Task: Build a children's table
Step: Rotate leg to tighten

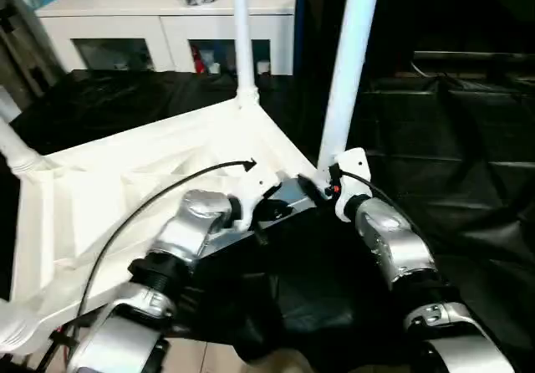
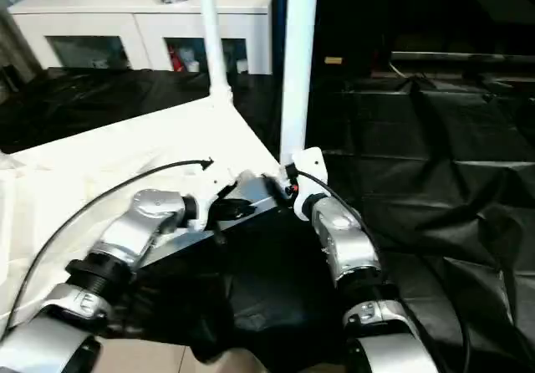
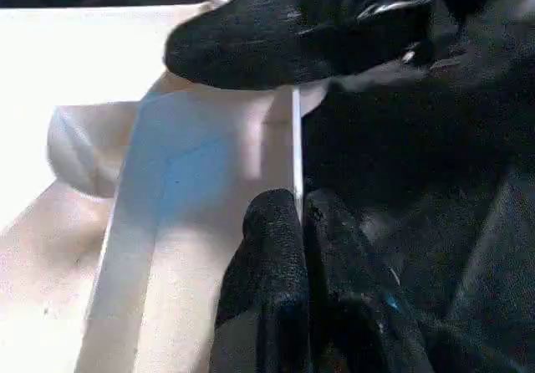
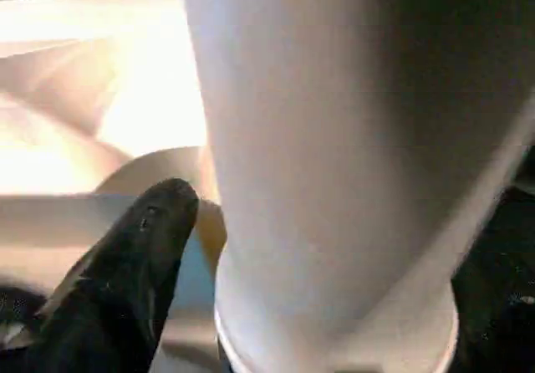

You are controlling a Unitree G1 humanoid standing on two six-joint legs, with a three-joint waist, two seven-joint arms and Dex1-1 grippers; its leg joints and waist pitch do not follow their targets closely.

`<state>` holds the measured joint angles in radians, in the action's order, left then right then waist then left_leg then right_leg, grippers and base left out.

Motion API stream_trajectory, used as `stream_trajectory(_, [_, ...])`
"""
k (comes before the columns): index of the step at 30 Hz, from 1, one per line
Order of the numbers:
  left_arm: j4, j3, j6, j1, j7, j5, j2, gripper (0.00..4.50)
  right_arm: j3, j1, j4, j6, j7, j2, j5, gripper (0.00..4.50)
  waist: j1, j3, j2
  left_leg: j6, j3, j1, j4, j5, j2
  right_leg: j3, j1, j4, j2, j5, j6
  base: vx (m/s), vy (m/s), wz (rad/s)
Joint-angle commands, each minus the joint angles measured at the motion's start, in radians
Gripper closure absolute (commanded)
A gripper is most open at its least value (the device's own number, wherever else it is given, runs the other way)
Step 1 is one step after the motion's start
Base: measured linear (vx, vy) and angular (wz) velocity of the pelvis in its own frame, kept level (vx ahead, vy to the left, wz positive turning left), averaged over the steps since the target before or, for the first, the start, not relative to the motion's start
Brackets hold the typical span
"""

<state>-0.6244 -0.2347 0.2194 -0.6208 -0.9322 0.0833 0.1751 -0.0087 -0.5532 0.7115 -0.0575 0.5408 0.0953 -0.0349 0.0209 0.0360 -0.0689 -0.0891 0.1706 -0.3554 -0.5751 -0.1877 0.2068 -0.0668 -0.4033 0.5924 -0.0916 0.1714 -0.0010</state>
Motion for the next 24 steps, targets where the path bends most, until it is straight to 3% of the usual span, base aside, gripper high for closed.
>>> stream_trajectory(1, [0.045, -0.055, -0.031, -0.007, -0.056, -0.029, -0.031, 4.5, 0.127, 0.003, -0.009, 0.003, 0.15, -0.057, -0.021, 0.62, 0.002, -0.058, 0.01, 0.068, 0.002, -0.01, 0.064, -0.239, 0.007, 0.03, 0.055, -0.077, -0.038, 0.238, -0.216, 0.0, 0.0, 0.0])
stream_trajectory(2, [0.045, -0.055, -0.032, -0.007, -0.059, -0.03, -0.029, 4.5, 0.129, 0.004, -0.011, 0.005, 0.156, -0.055, -0.022, 0.62, 0.0, -0.057, 0.011, 0.074, 0.002, -0.011, 0.063, -0.227, 0.007, 0.03, 0.055, -0.074, -0.038, 0.215, -0.227, 0.0, 0.0, 0.0])
stream_trajectory(3, [0.054, -0.055, -0.05, 0.001, -0.096, -0.037, -0.004, 4.5, 0.159, 0.021, -0.049, 0.013, 0.264, -0.016, -0.032, 0.62, 0.0, -0.059, 0.002, 0.081, 0.003, -0.01, 0.061, -0.211, 0.007, 0.028, 0.057, -0.071, -0.038, 0.181, -0.245, 0.0, 0.0, 0.0])
stream_trajectory(4, [0.056, -0.054, -0.068, 0.006, -0.113, -0.04, 0.008, 4.5, 0.178, 0.033, -0.072, 0.015, 0.325, 0.008, -0.038, 0.62, 0.001, -0.06, 0.007, 0.095, 0.005, -0.011, 0.058, -0.199, 0.009, 0.028, 0.06, -0.068, -0.037, 0.146, -0.258, 0.0, 0.0, 0.0])
stream_trajectory(7, [0.087, -0.048, -0.091, 0.029, -0.21, -0.08, 0.039, 4.5, 0.219, 0.069, -0.147, -0.001, 0.484, 0.075, -0.061, 0.62, 0.01, -0.057, 0.006, 0.116, 0.008, -0.01, 0.057, -0.201, 0.012, 0.026, 0.061, -0.068, -0.037, 0.15, -0.267, 0.0, 0.0, 0.0])
stream_trajectory(14, [0.122, -0.054, -0.11, 0.055, -0.327, -0.106, 0.102, 4.5, 0.27, 0.124, -0.226, -0.012, 0.675, 0.166, -0.067, 0.62, 0.022, -0.05, 0.01, 0.081, 0.006, -0.002, 0.066, -0.269, 0.017, 0.031, 0.051, -0.078, -0.039, 0.293, -0.235, 0.0, 0.0, 0.0])
stream_trajectory(20, [0.148, -0.062, -0.117, 0.081, -0.411, -0.114, 0.148, 4.5, 0.297, 0.162, -0.297, -0.057, 0.76, 0.207, -0.088, 1.06, 0.023, -0.053, 0.008, 0.09, 0.007, -0.007, 0.064, -0.231, 0.017, 0.032, 0.053, -0.072, -0.039, 0.241, -0.245, 0.0, 0.0, 0.0])
stream_trajectory(24, [0.156, -0.065, -0.116, 0.087, -0.42, -0.112, 0.154, 4.5, 0.298, 0.17, -0.306, -0.058, 0.764, 0.206, -0.083, 1.33, 0.026, -0.052, 0.007, 0.081, 0.006, -0.005, 0.066, -0.239, 0.017, 0.031, 0.051, -0.073, -0.038, 0.256, -0.243, 0.0, 0.0, 0.0])
